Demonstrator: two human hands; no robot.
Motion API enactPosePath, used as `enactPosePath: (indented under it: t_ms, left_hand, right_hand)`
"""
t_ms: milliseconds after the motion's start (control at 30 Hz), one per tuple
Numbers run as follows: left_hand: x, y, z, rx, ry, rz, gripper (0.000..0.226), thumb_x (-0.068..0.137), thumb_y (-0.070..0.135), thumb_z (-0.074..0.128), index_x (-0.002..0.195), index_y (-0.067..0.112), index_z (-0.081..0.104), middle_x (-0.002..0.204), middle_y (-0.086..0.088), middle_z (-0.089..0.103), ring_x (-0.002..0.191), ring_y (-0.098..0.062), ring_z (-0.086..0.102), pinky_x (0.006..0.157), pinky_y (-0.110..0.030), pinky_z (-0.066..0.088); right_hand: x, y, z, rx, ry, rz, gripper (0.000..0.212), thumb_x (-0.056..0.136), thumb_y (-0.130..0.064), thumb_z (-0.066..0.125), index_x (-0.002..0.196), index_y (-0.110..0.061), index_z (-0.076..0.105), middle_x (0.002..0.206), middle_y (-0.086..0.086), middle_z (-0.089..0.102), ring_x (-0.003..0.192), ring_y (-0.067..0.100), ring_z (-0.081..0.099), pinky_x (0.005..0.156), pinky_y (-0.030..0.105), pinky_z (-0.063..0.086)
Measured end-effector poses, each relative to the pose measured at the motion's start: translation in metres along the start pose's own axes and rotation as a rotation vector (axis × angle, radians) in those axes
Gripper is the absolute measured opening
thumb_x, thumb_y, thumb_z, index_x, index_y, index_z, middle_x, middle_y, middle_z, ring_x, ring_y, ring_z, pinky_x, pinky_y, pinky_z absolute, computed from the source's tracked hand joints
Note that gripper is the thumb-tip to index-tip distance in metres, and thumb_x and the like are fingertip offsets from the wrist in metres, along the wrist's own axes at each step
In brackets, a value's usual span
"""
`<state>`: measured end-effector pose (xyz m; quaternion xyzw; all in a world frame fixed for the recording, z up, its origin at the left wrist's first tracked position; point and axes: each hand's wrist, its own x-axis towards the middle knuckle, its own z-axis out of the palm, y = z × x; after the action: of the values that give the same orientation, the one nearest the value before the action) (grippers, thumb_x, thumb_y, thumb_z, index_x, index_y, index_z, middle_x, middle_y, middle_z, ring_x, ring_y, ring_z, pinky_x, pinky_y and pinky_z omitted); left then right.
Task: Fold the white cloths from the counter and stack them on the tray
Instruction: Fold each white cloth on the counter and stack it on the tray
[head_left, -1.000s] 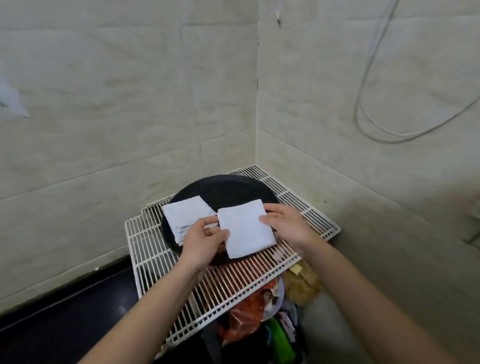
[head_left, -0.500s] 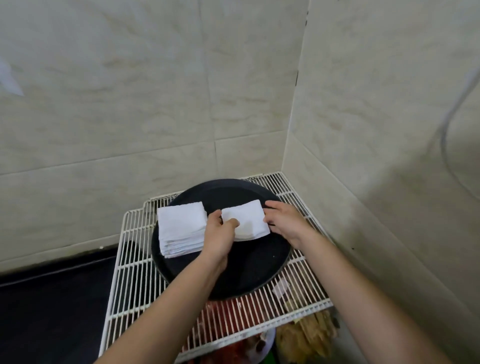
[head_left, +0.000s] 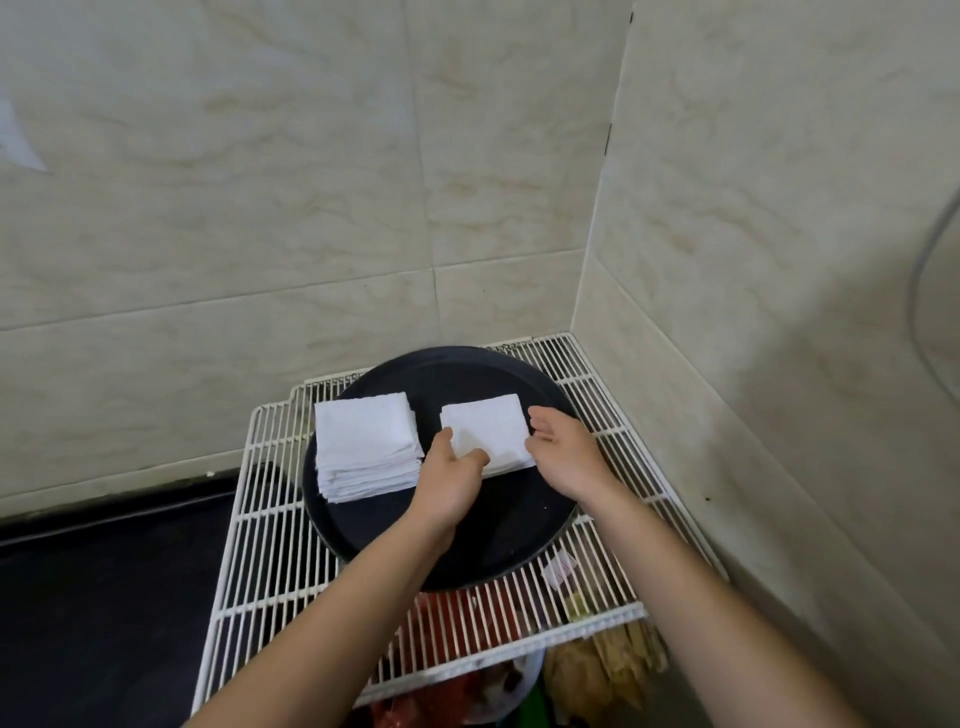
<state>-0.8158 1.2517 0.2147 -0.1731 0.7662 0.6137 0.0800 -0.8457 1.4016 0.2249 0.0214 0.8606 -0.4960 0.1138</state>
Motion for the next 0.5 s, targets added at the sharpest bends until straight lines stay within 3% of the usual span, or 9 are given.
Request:
enactPosePath:
  t_ms: [100,200,267,333,500]
  left_hand:
    - [-0.017,0.009,-0.019,0.015,-0.038,0.077,0.052,0.098,0.027,0.053,0.148,0.021,0.04,0.15,0.006,0.043,0.138,-0.014,0.04,0.115,-0.038,0.034]
    - [-0.048,0.011,-0.052,0.037,-0.007,0.327,0.035,0.1,0.033,0.051,0.135,0.028,0.055,0.137,0.012,0.057,0.128,-0.004,0.05,0.111,-0.032,0.04]
    - [-0.065,0.001,-0.086,0.225,0.162,0.487,0.038,0.102,0.038,0.047,0.138,0.027,0.052,0.145,0.011,0.049,0.136,-0.003,0.041,0.114,-0.028,0.034]
    - [-0.083,-0.018,-0.13,0.443,0.388,0.559,0.05,0.101,0.044,0.04,0.145,0.022,0.045,0.156,0.004,0.036,0.146,-0.009,0.027,0.12,-0.032,0.024]
    - [-0.127,-0.082,-0.242,0.719,0.81,0.386,0.066,0.098,0.05,0.031,0.15,0.01,0.037,0.161,-0.019,0.021,0.151,-0.031,0.011,0.12,-0.051,0.019]
  right_hand:
    - [-0.003,-0.007,-0.003,-0.05,0.063,-0.045,0.05,0.101,-0.012,0.05,0.15,-0.015,0.041,0.149,0.003,0.049,0.134,0.019,0.048,0.112,0.035,0.038]
    - [-0.004,-0.025,0.005,-0.167,0.178,-0.176,0.05,0.103,-0.027,0.047,0.152,-0.019,0.038,0.155,0.001,0.042,0.143,0.02,0.038,0.118,0.038,0.031]
    - [-0.007,-0.043,0.023,-0.236,0.221,-0.287,0.053,0.104,-0.038,0.042,0.154,-0.02,0.035,0.161,0.001,0.032,0.149,0.019,0.025,0.121,0.037,0.022]
    - [-0.014,-0.065,0.058,-0.292,0.213,-0.396,0.057,0.104,-0.045,0.037,0.155,-0.021,0.03,0.165,0.004,0.02,0.153,0.02,0.013,0.124,0.038,0.013]
    - [-0.042,-0.113,0.16,-0.402,0.042,-0.664,0.063,0.103,-0.054,0.029,0.158,-0.025,0.02,0.168,0.007,0.004,0.154,0.023,-0.003,0.125,0.044,0.002]
